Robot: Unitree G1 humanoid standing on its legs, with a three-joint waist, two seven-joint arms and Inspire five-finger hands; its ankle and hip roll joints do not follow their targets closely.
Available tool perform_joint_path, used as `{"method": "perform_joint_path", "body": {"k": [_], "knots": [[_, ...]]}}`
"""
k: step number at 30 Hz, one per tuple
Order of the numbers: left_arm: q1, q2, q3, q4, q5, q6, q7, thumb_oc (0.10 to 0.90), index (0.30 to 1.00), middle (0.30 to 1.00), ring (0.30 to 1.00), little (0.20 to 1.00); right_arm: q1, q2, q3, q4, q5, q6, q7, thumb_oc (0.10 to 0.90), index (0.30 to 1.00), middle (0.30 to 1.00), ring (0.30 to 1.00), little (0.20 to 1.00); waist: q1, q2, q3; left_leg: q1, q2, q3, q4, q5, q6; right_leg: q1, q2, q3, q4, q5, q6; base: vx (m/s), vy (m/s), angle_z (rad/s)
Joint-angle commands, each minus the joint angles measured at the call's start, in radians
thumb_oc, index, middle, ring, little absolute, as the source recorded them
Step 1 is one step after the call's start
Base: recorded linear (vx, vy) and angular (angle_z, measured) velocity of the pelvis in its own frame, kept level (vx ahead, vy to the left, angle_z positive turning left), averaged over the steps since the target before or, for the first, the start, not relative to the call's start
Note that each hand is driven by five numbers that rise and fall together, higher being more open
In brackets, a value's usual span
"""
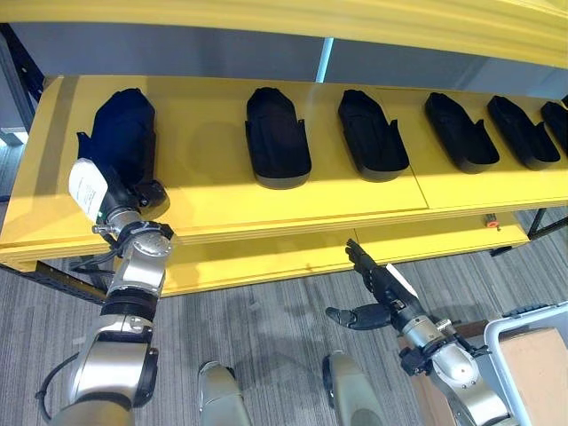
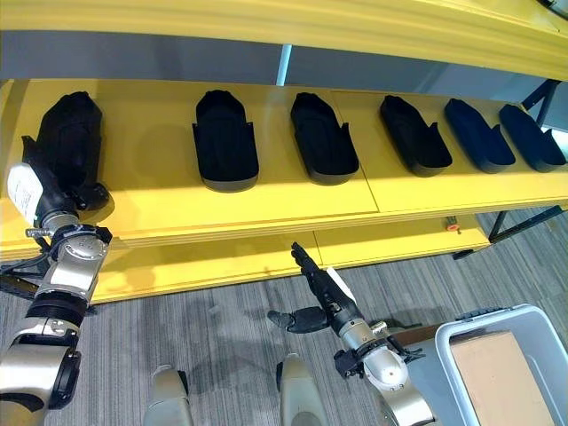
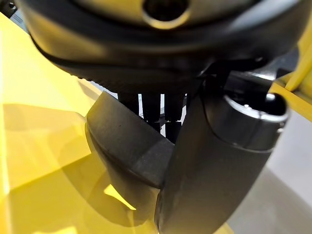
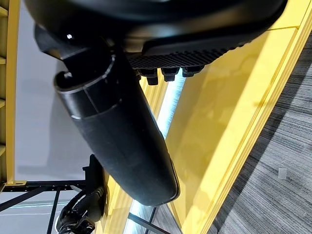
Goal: Move parts from the plastic box to the shelf.
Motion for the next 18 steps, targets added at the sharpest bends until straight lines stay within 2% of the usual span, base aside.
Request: {"method": "perform_joint_path", "body": {"k": [1, 18], "knots": [[-0.149, 0.063, -0.070, 0.041, 0.059, -0.059, 0.012, 0.400, 0.300, 0.300, 0.300, 0.300, -0.008, -0.051, -0.069, -0.111, 0.053, -0.095, 0.004, 0.900, 1.000, 1.000, 1.000, 1.000, -0.011, 0.023, -0.096, 0.027, 0.032, -0.009, -0.021, 0.017, 0.039, 0.022, -0.033, 0.023, -0.012, 0.007, -0.036, 0.00, 0.000, 0.00], [-0.215, 0.037, -0.107, 0.081, 0.010, -0.075, 0.005, 0.400, 0.300, 0.300, 0.300, 0.300, -0.007, -0.056, -0.069, -0.112, 0.060, -0.098, -0.006, 0.900, 1.000, 1.000, 1.000, 1.000, -0.023, 0.022, -0.100, 0.018, 0.038, -0.011, -0.021, 0.021, 0.038, 0.012, -0.027, 0.025, -0.002, 0.002, -0.038, 0.00, 0.000, 0.00]]}}
